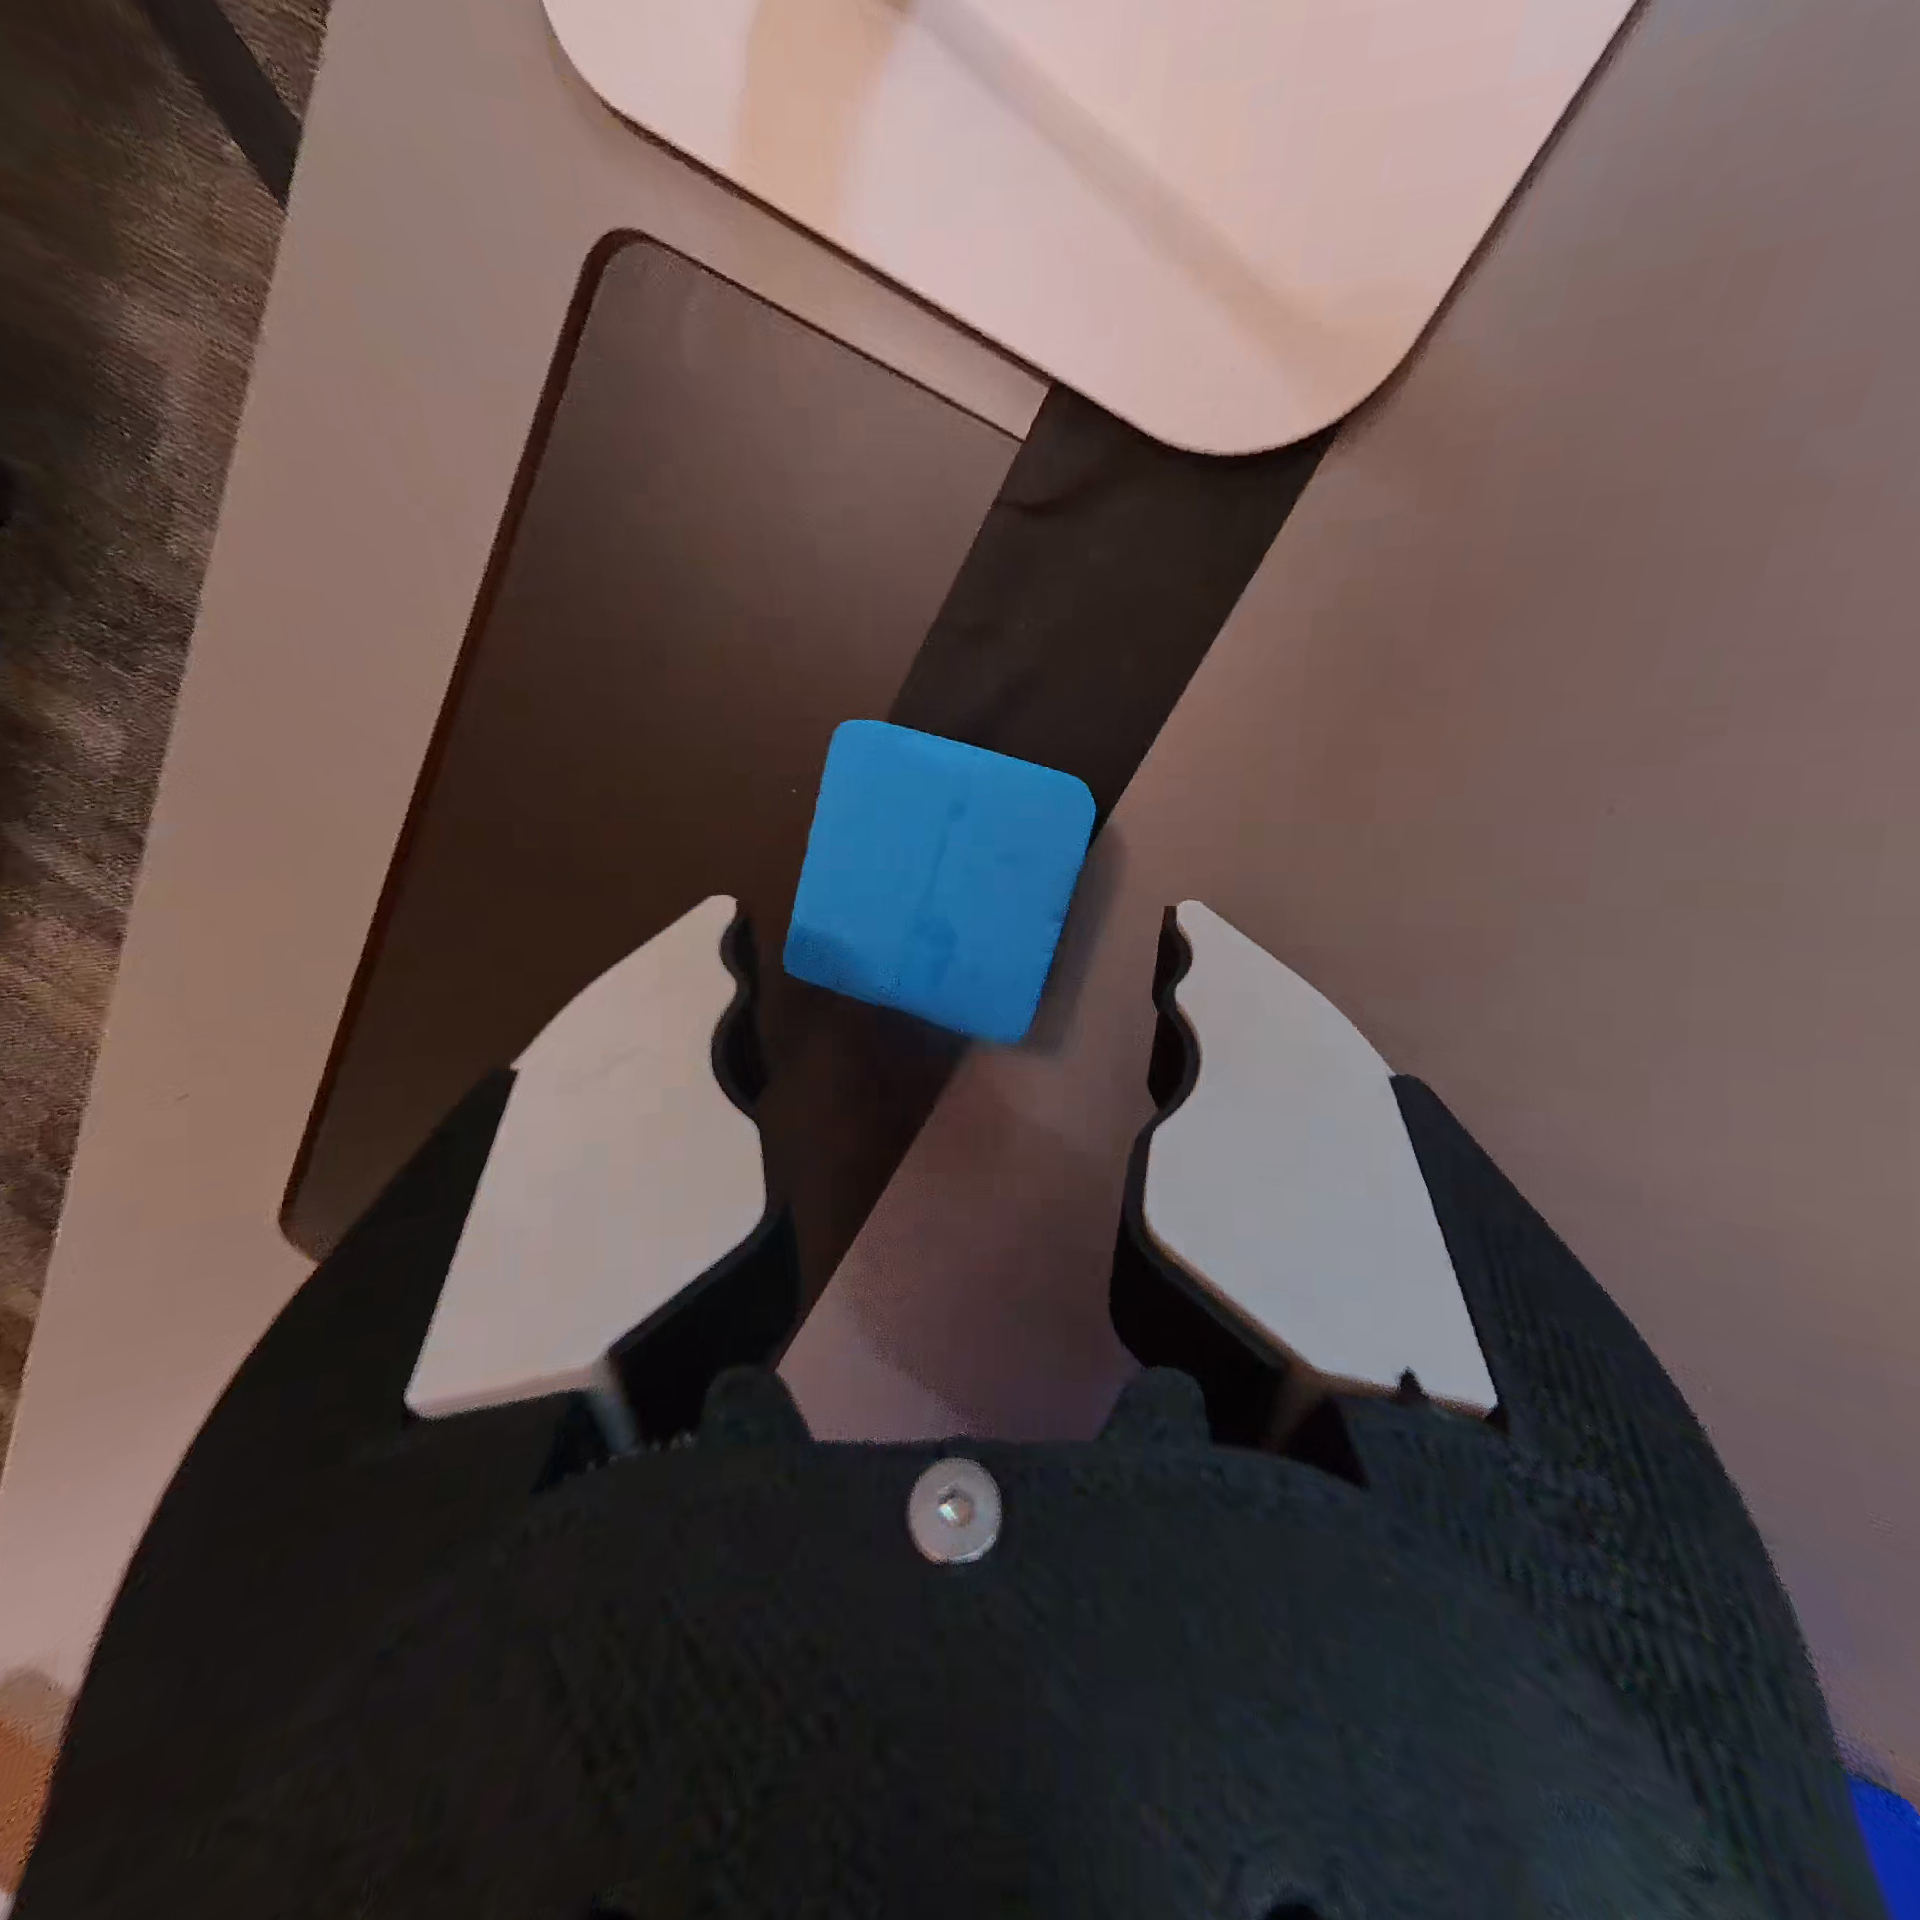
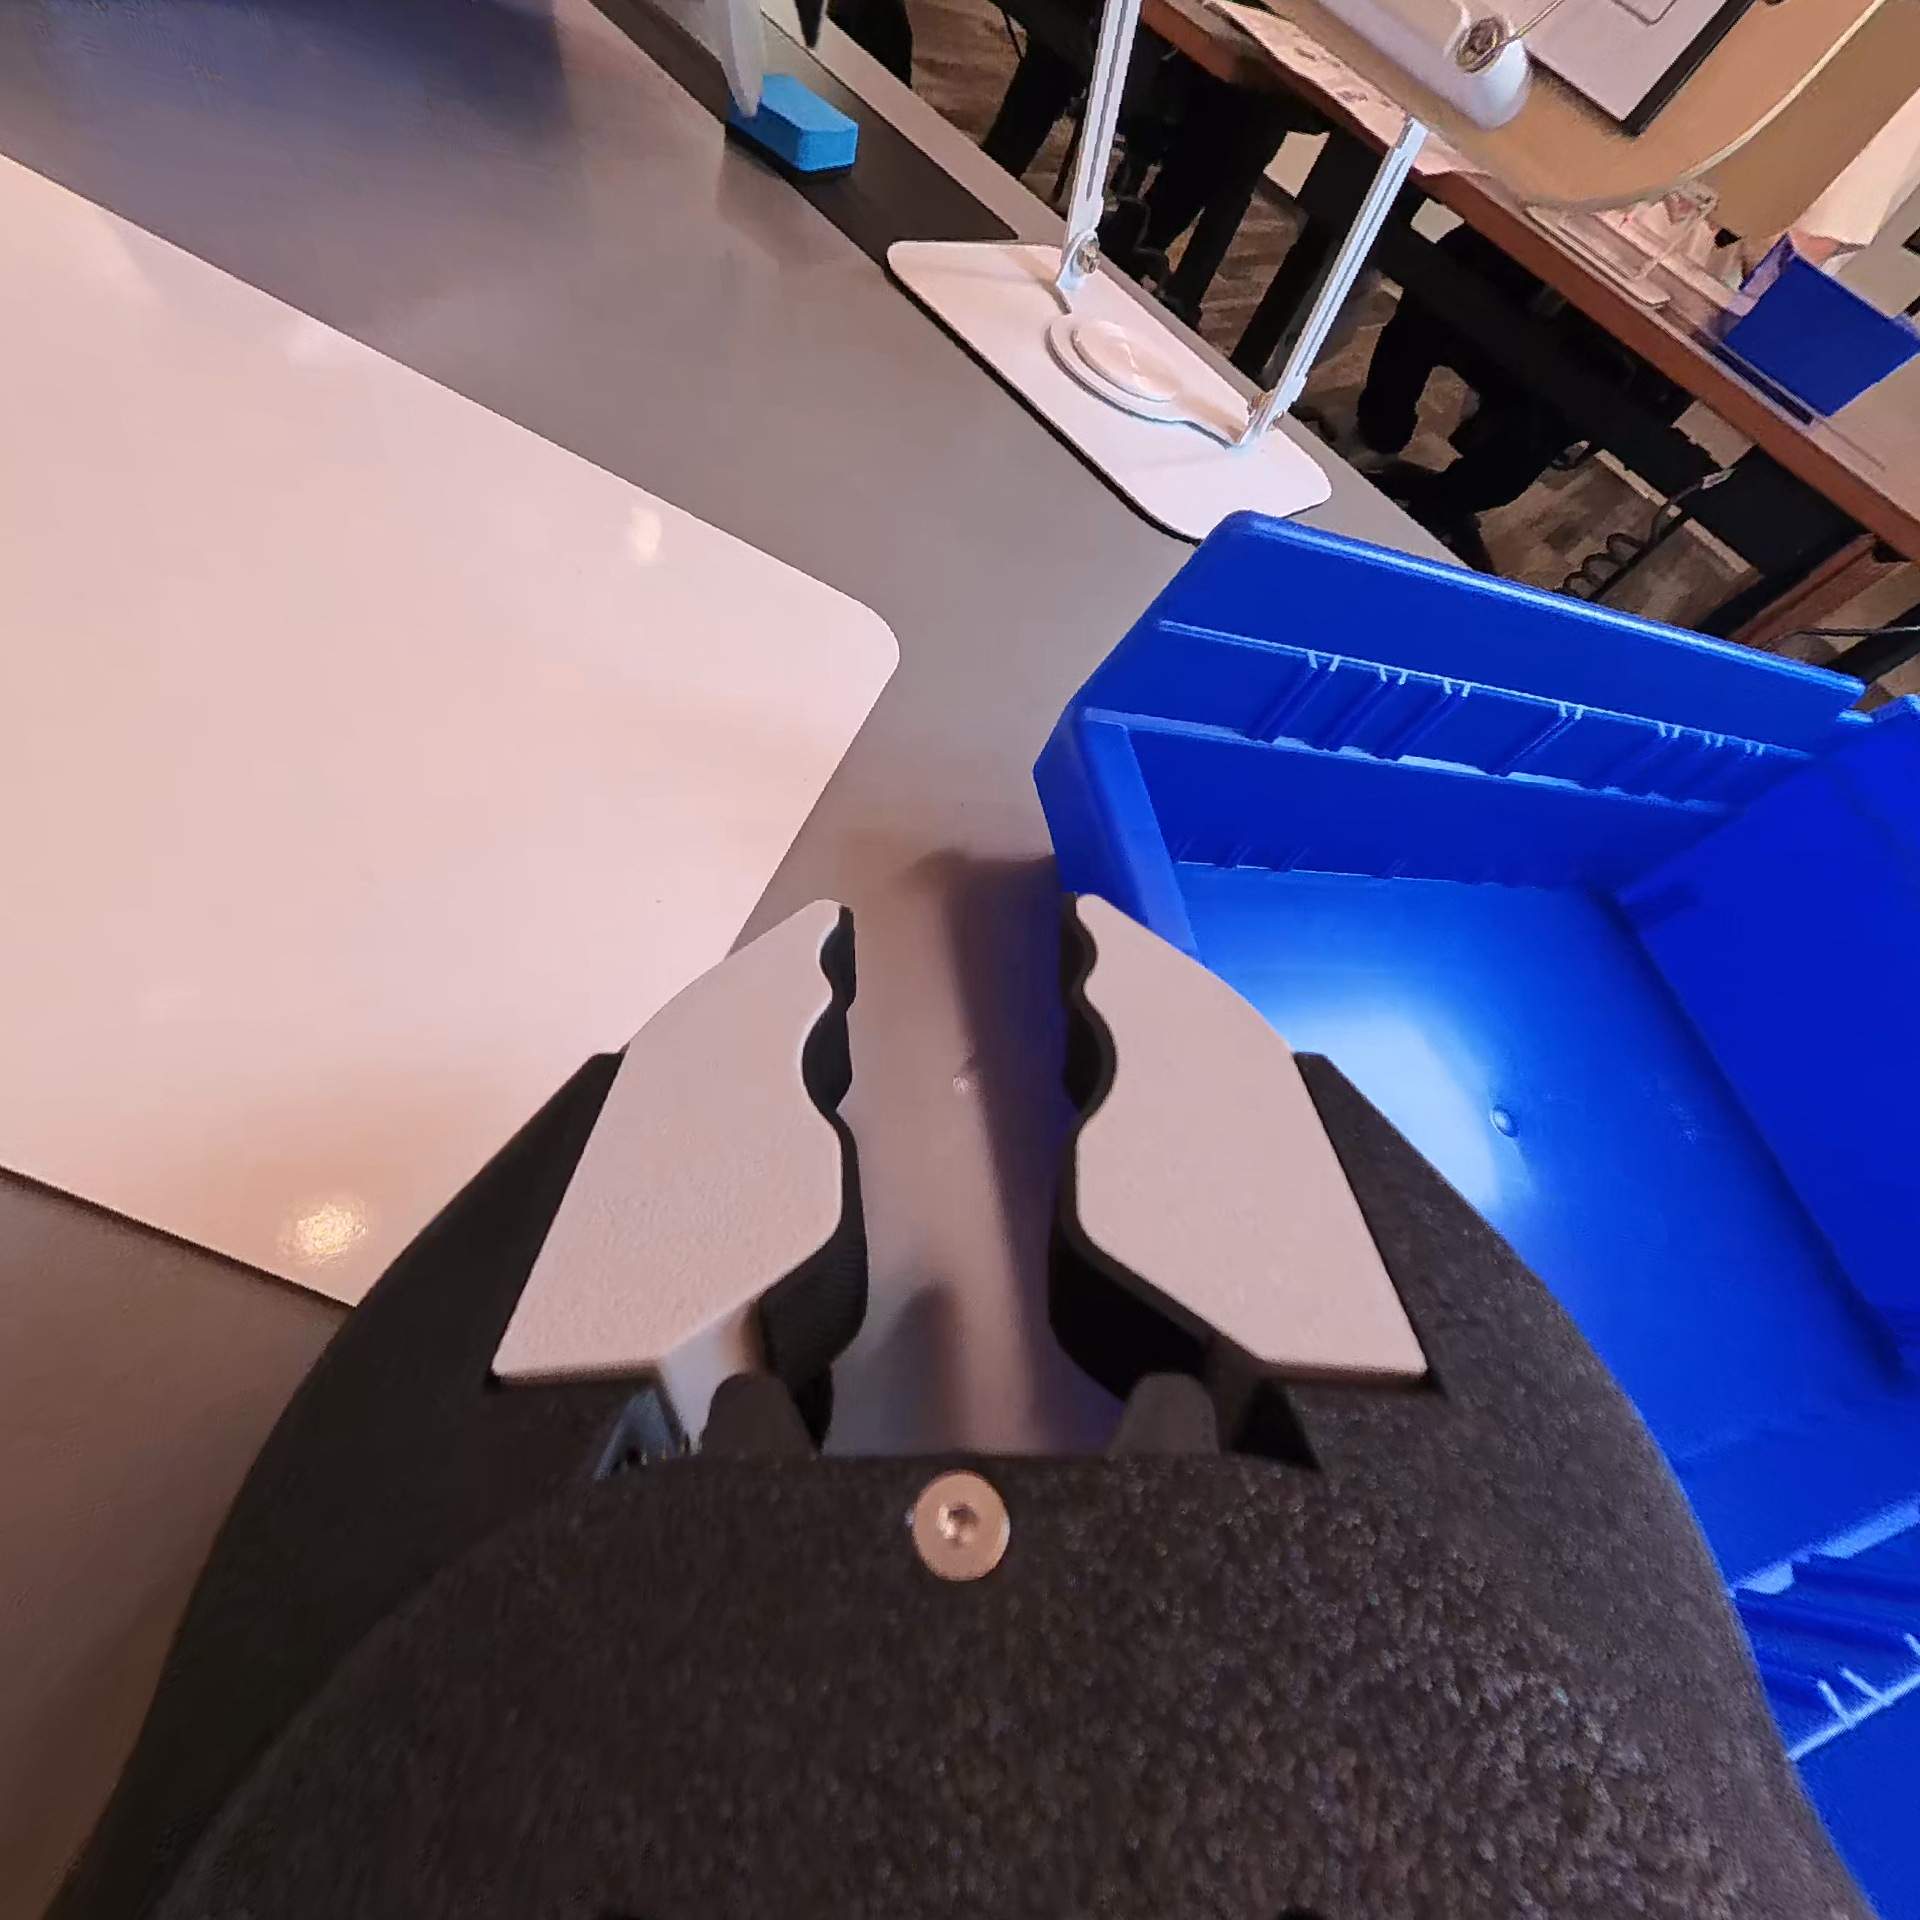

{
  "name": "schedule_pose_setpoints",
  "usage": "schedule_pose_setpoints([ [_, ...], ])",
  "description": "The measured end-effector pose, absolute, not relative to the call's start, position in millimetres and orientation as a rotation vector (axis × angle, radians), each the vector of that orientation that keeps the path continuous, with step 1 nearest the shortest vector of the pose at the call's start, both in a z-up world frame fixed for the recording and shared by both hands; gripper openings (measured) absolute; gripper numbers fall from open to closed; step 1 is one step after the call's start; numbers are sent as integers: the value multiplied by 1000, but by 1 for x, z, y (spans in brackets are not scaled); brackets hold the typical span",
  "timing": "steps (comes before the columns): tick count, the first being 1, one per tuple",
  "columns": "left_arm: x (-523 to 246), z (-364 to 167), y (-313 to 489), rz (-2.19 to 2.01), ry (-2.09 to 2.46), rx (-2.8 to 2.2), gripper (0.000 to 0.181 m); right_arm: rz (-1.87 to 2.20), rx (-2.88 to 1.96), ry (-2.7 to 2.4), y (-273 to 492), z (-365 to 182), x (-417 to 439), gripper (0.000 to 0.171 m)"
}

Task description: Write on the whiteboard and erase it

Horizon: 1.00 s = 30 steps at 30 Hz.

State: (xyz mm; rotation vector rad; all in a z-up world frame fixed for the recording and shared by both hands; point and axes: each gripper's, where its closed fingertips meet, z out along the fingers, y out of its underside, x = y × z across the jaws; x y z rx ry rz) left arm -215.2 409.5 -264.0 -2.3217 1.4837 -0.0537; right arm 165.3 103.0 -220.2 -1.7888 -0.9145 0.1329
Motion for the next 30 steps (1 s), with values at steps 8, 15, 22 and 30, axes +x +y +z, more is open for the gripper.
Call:
schedule_pose_setpoints([
  [8,-220,-275,389,-110,1568,-2354,55,135,-1773,-953,101,-224,160,36],
  [15,-157,-205,268,-204,1741,-1903,55,269,-1698,-1028,90,-214,119,36],
  [22,-57,-220,191,-284,1774,-1760,55,341,-1629,-1129,85,-207,65,37],
  [30,21,-228,122,-419,1912,-1497,55,362,-1695,-1118,103,-210,52,73],
])
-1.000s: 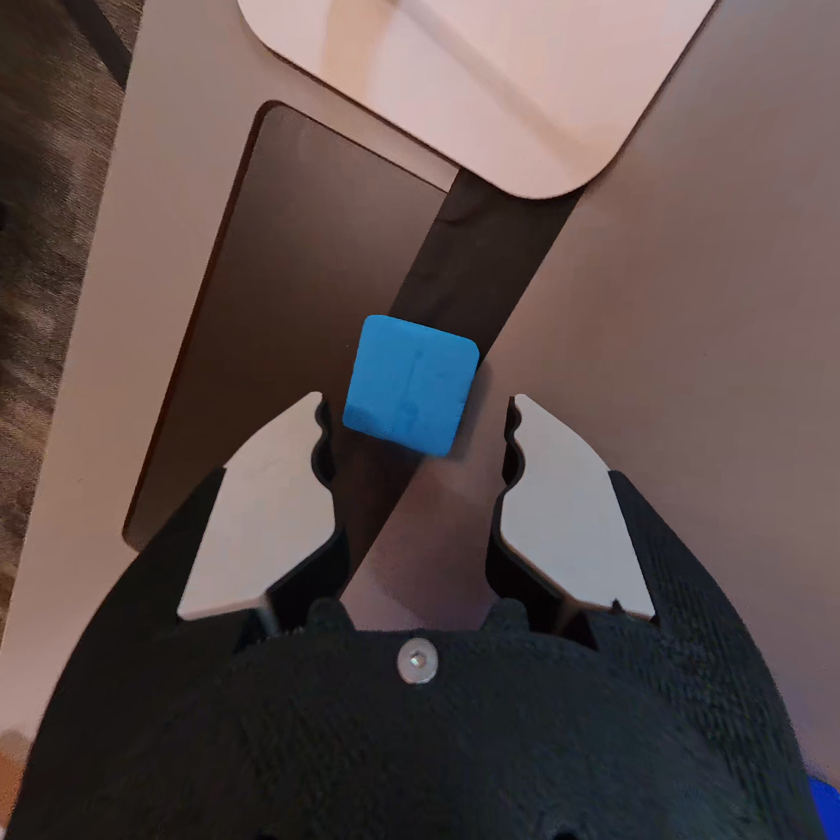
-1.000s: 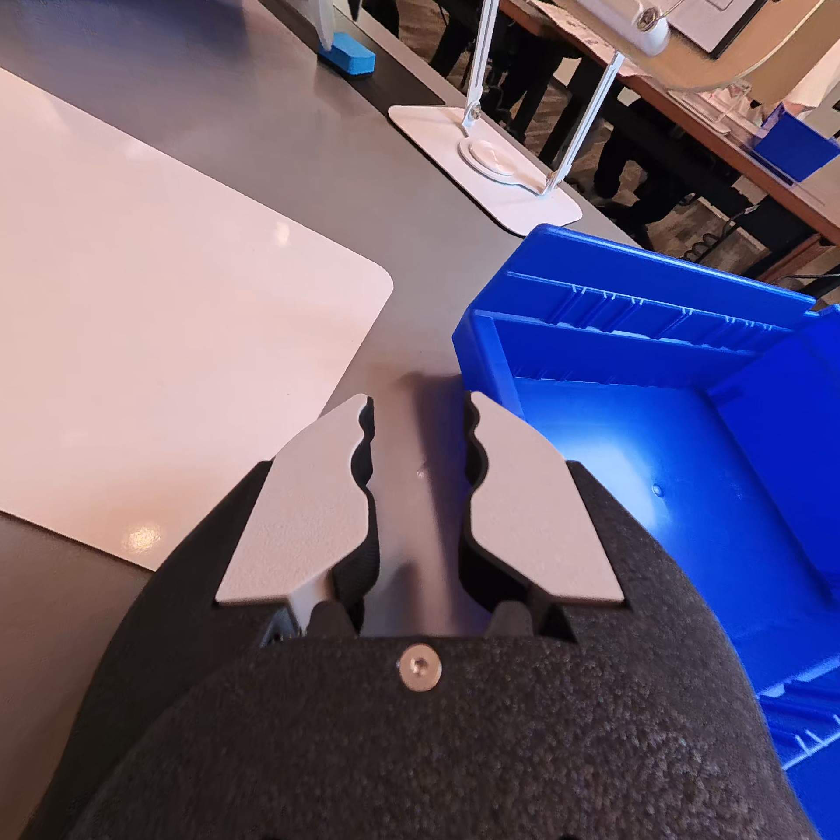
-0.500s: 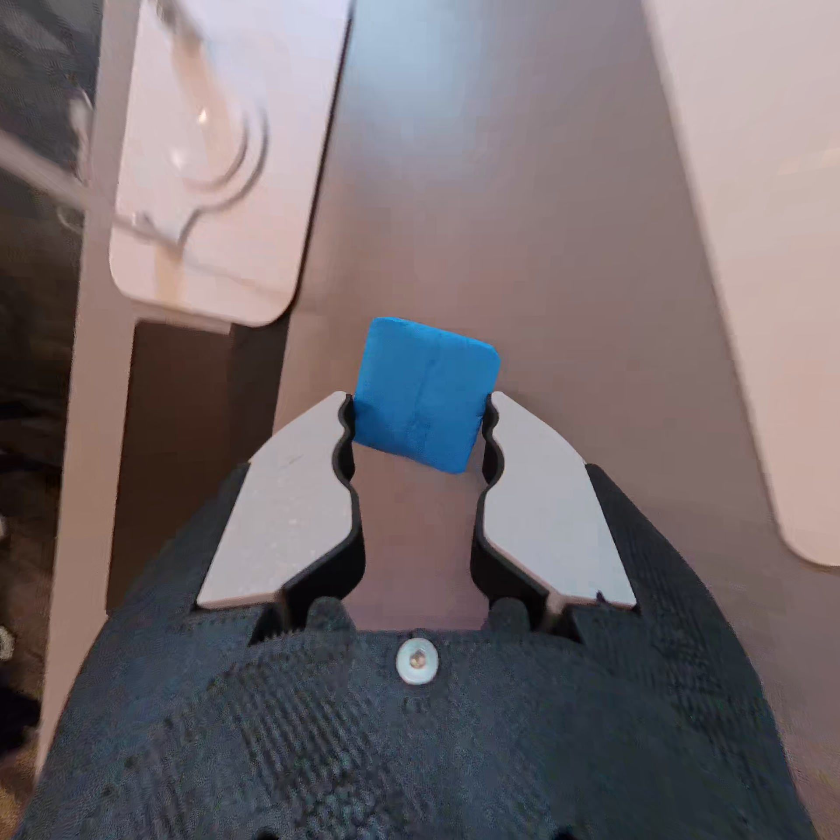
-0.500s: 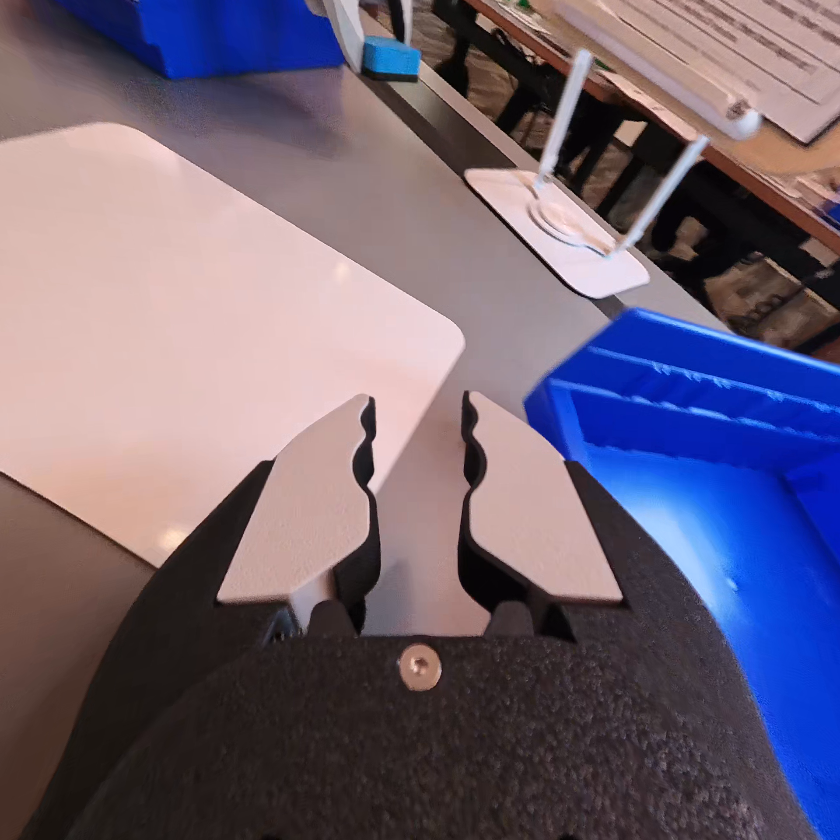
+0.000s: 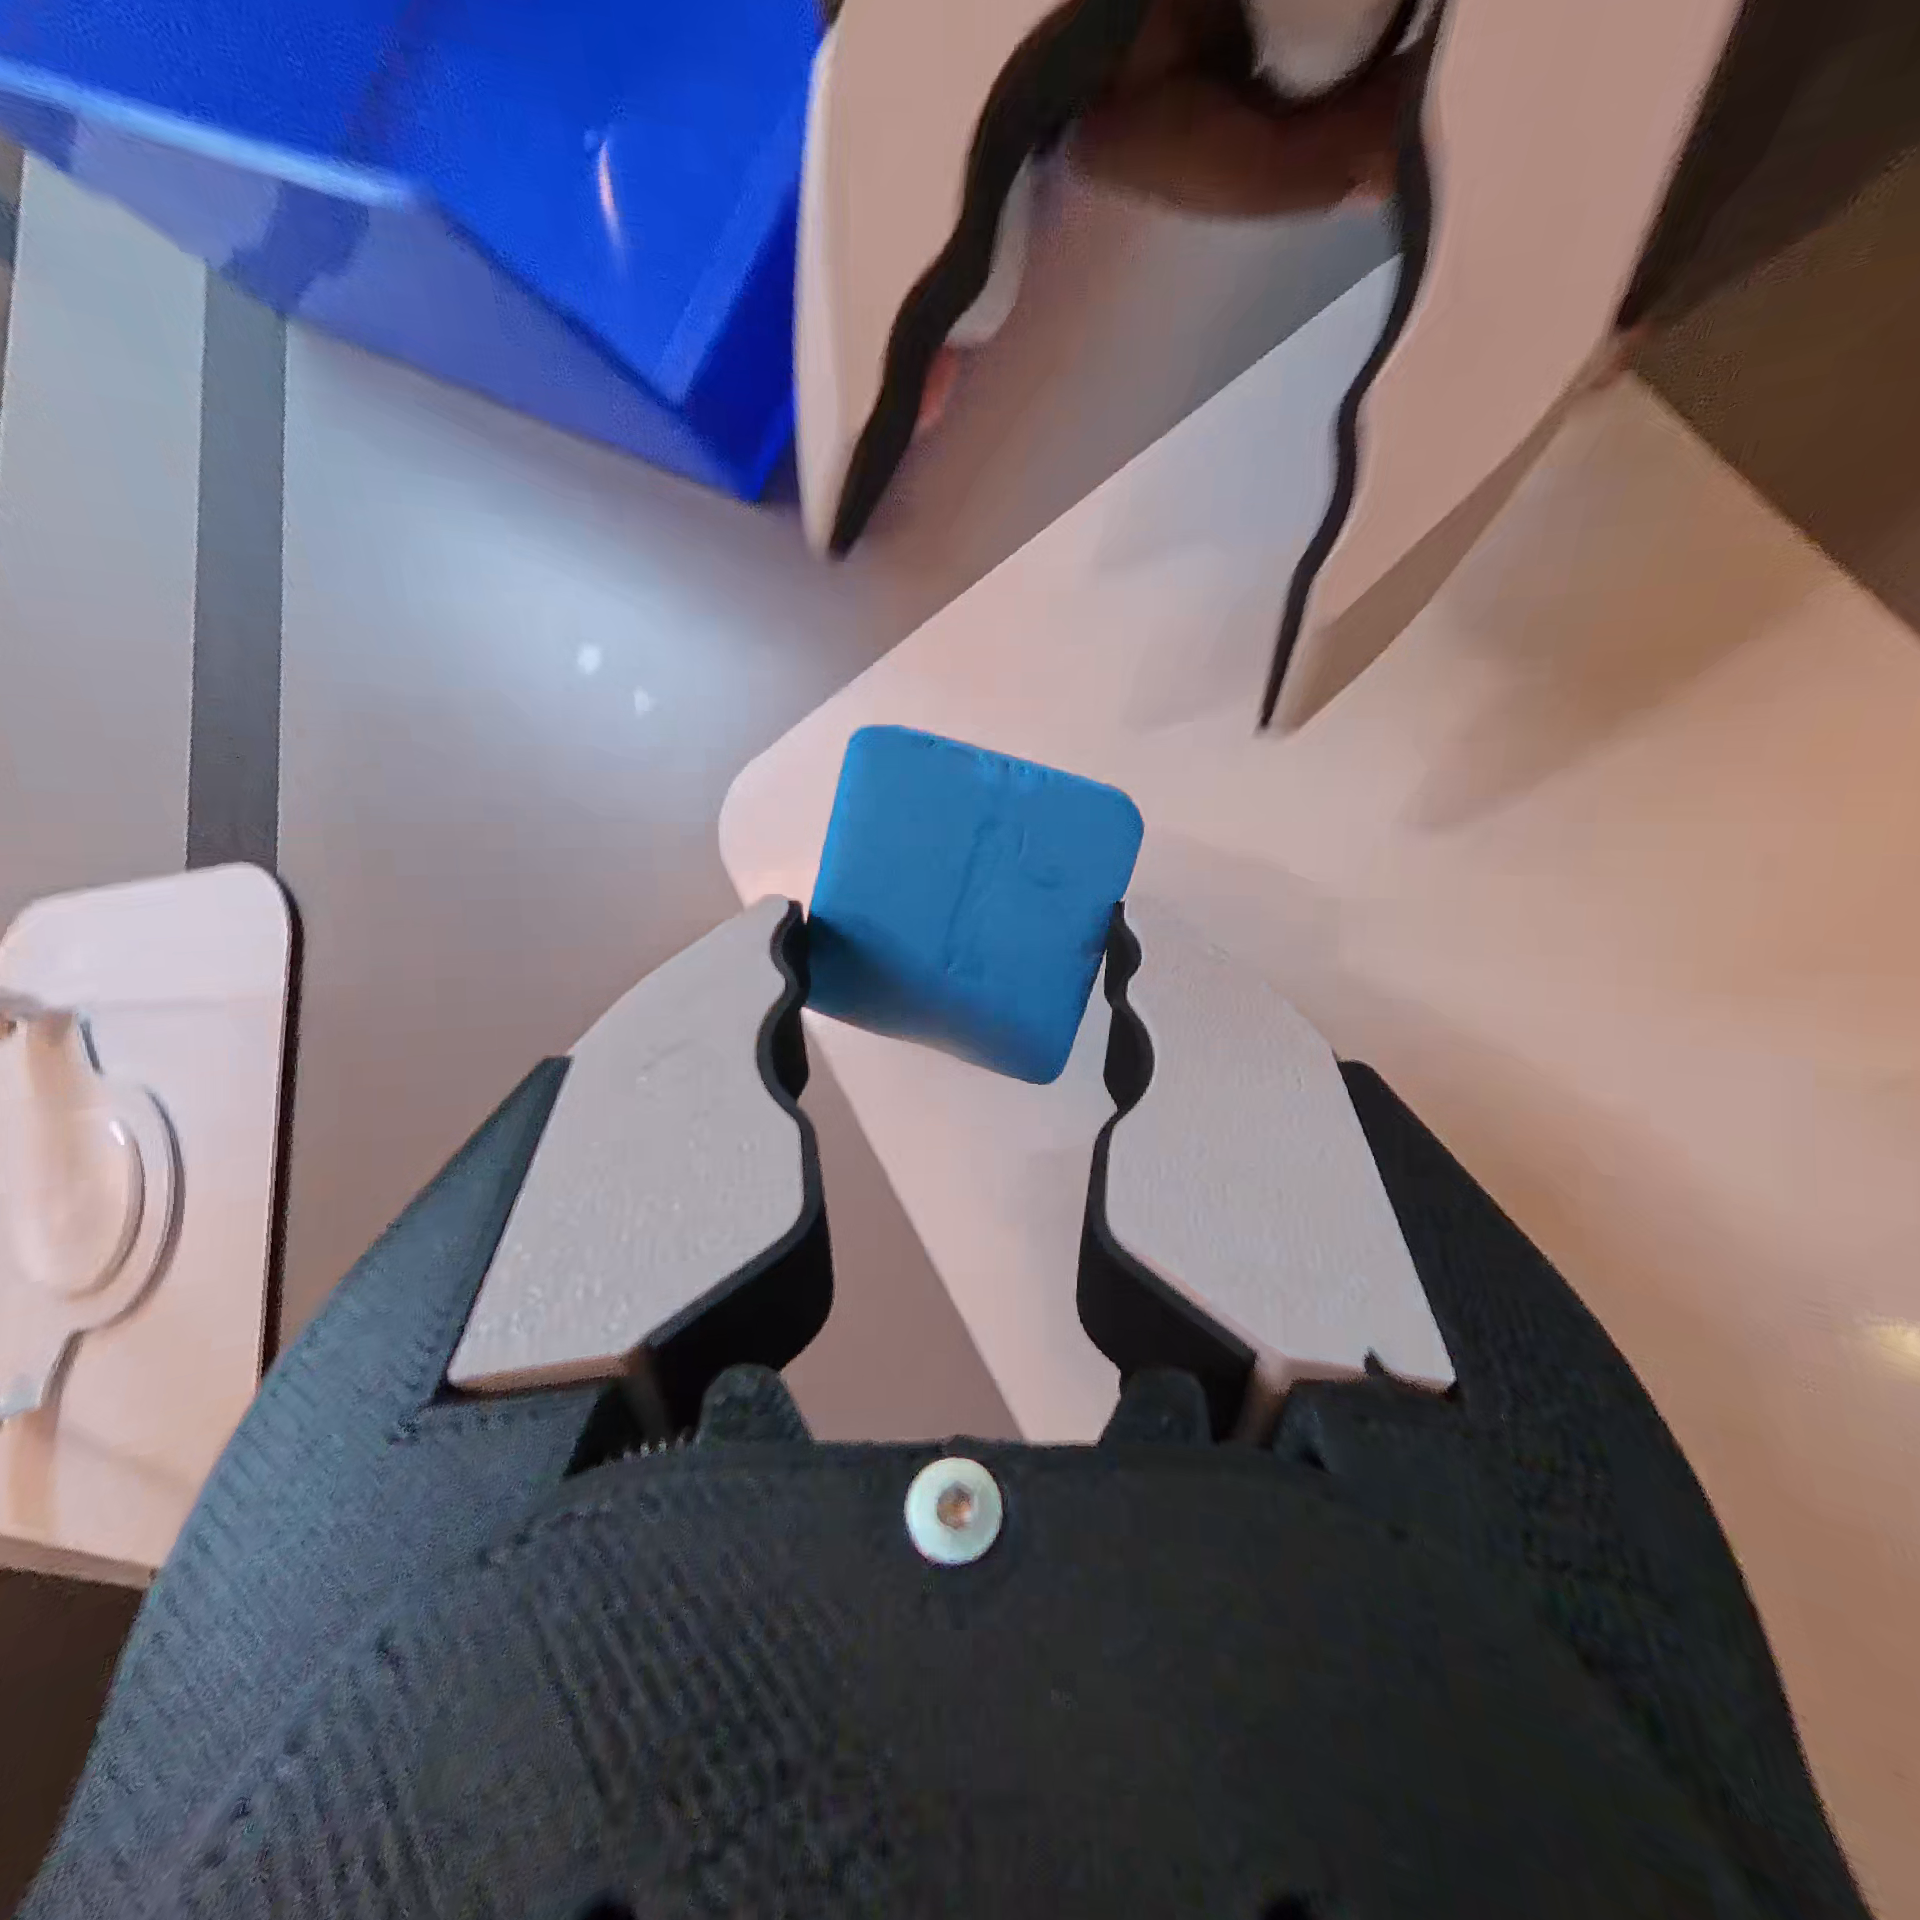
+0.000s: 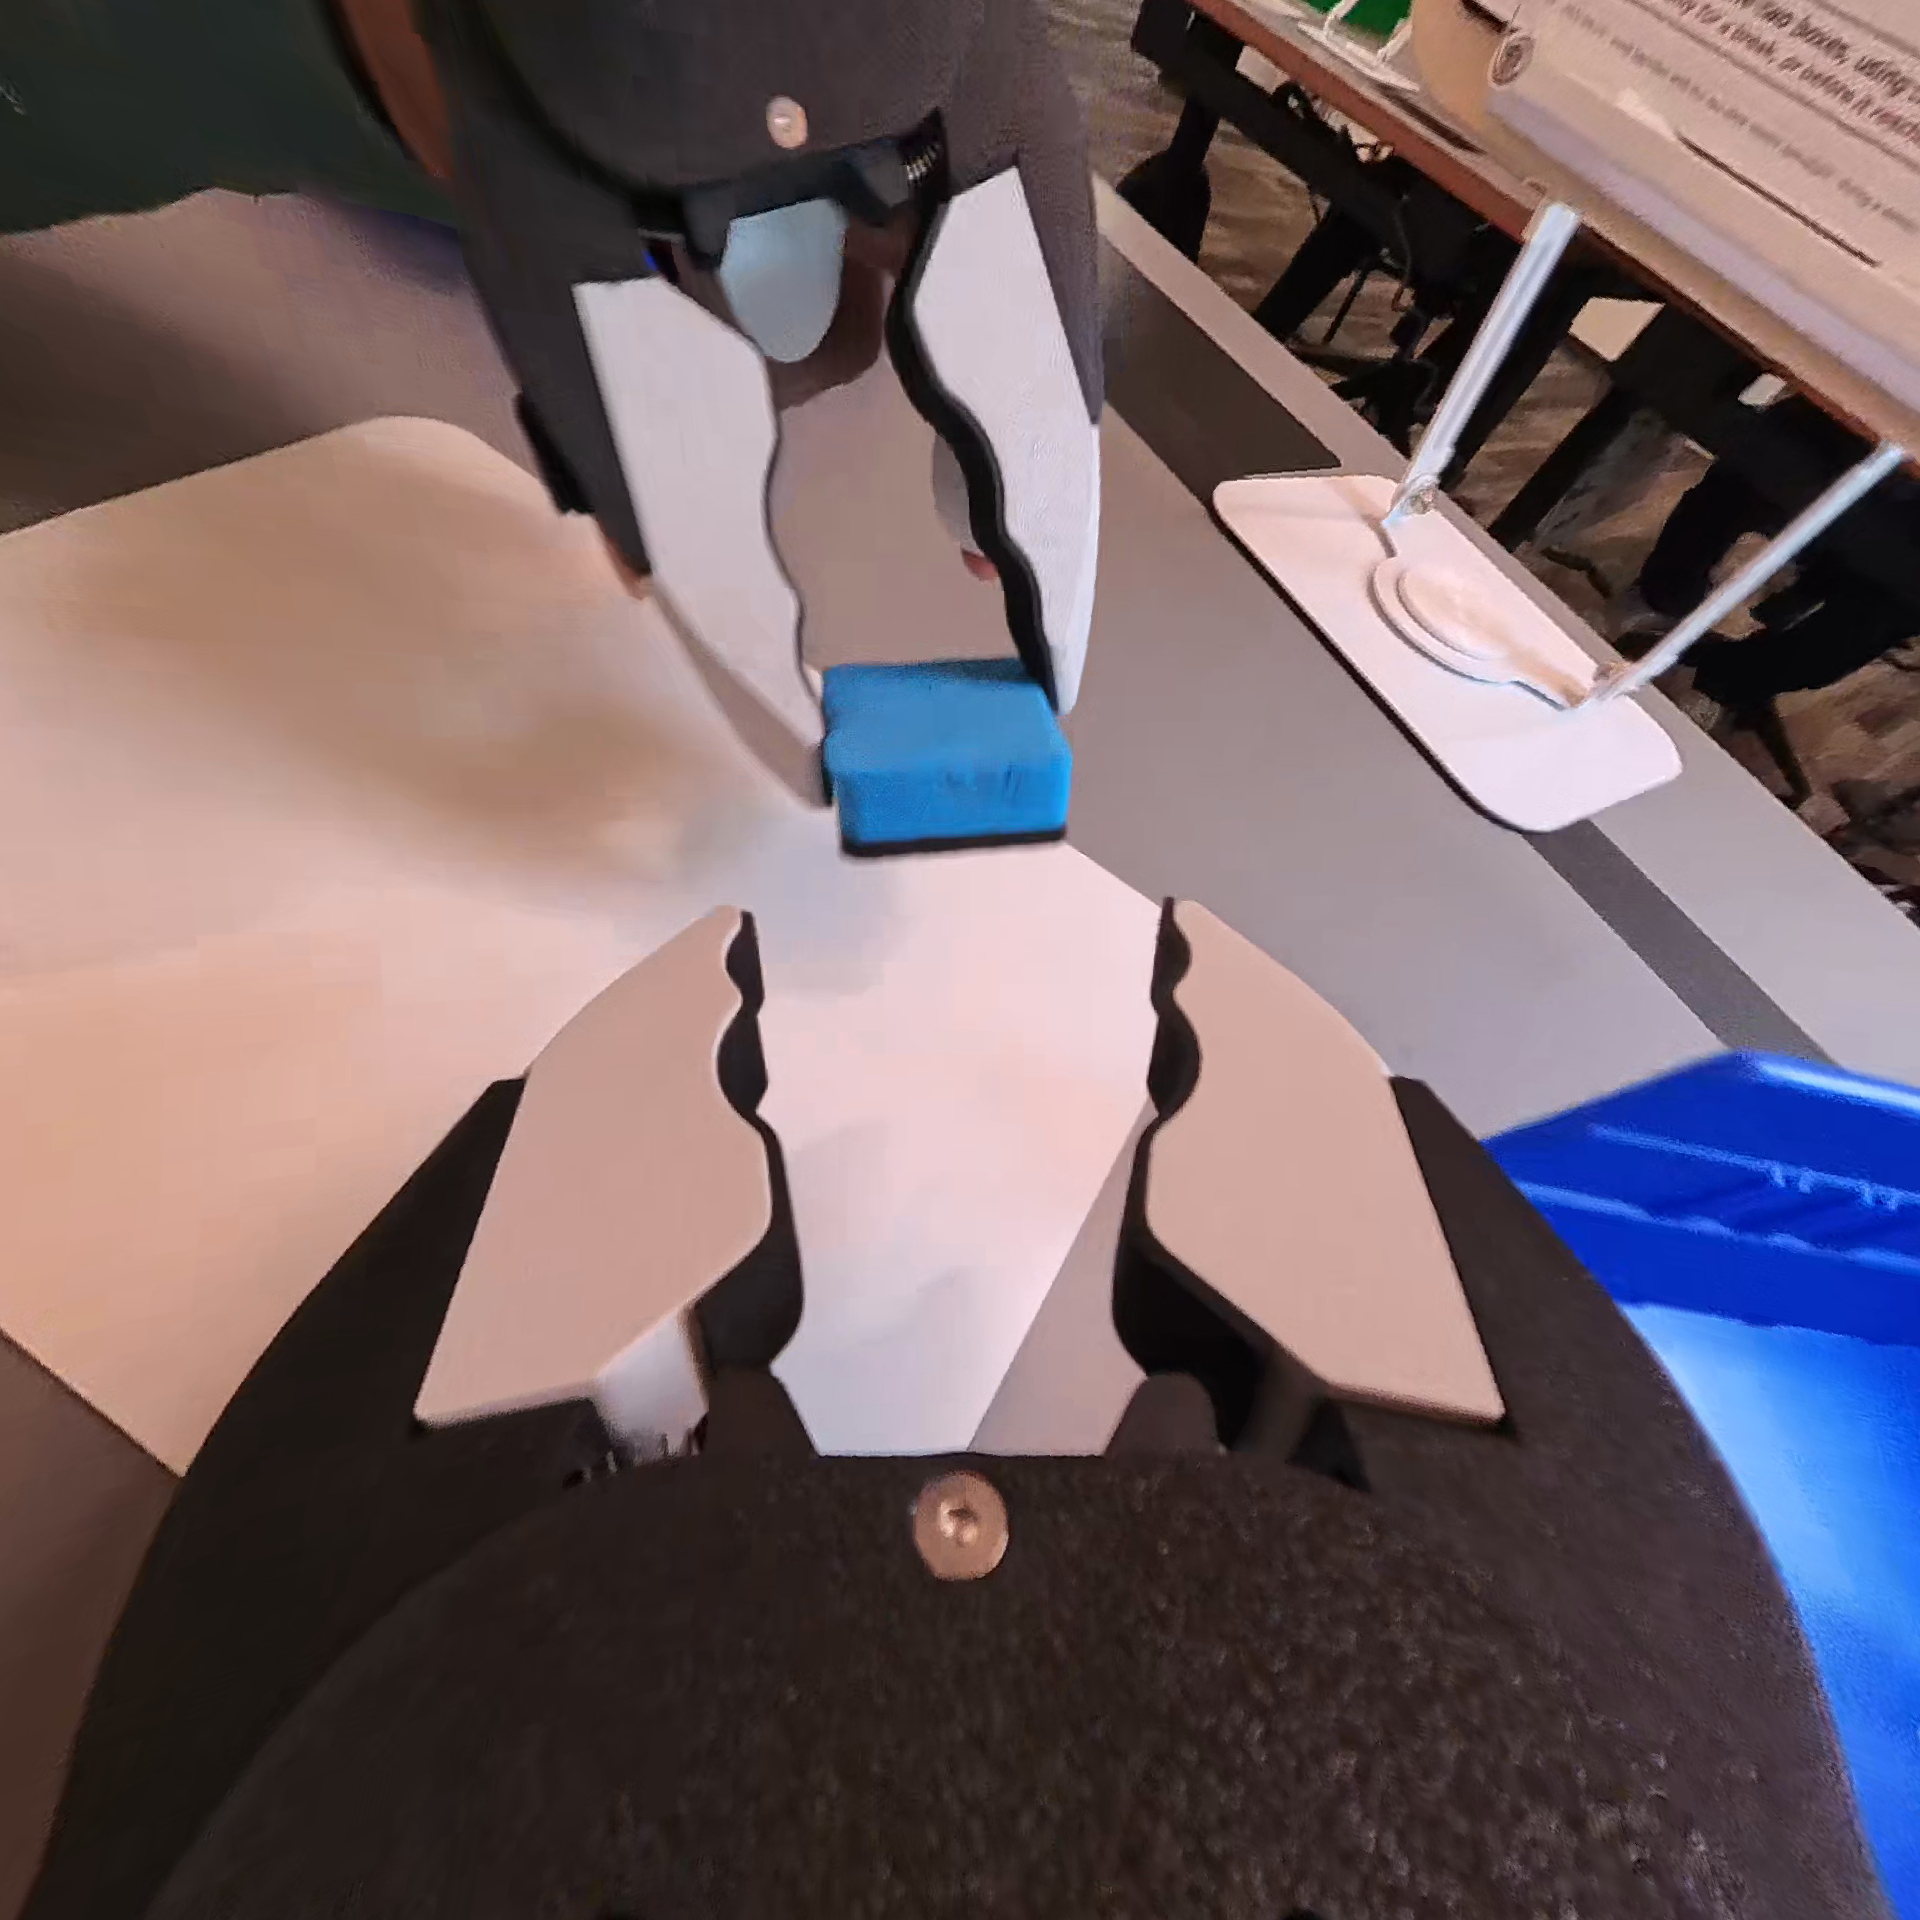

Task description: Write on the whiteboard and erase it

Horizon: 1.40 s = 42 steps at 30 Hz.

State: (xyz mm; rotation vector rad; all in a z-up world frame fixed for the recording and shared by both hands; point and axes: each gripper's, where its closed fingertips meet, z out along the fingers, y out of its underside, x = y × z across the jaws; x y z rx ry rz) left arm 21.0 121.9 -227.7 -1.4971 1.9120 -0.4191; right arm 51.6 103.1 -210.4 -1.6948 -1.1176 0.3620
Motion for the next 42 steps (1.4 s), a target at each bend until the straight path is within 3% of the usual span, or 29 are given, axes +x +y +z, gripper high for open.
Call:
schedule_pose_setpoints([
  [3,27,-224,101,-418,1942,-1428,56,442,-1673,-1200,99,-213,35,68],
  [4,25,-223,97,-407,1950,-1408,55,491,-1656,-1243,93,-214,30,50],
  [8,6,-205,104,-475,1761,-1475,67,471,-1710,-1115,111,-205,38,49],
  [11,-23,-199,112,-515,1594,-1532,64,362,-1830,-793,158,-200,60,49],
  [19,-98,-222,93,-517,1409,-1648,62,34,-2070,-577,222,-254,85,50],
  [23,-127,-224,92,-538,1306,-1690,60,112,-2121,-570,216,-263,83,70],
  [30,-170,-205,99,-455,1181,-1675,58,-40,-1896,-686,184,-187,126,61],
  [34,-210,-178,109,-224,1158,-1683,59,-128,-2131,-801,167,-209,172,81],
  [37,-269,-181,118,11,1158,-1850,57,-216,-2208,-870,164,-232,194,68],
  [42,-348,-245,116,263,1250,-2236,50,-419,-2084,-1027,169,-242,199,26],
])
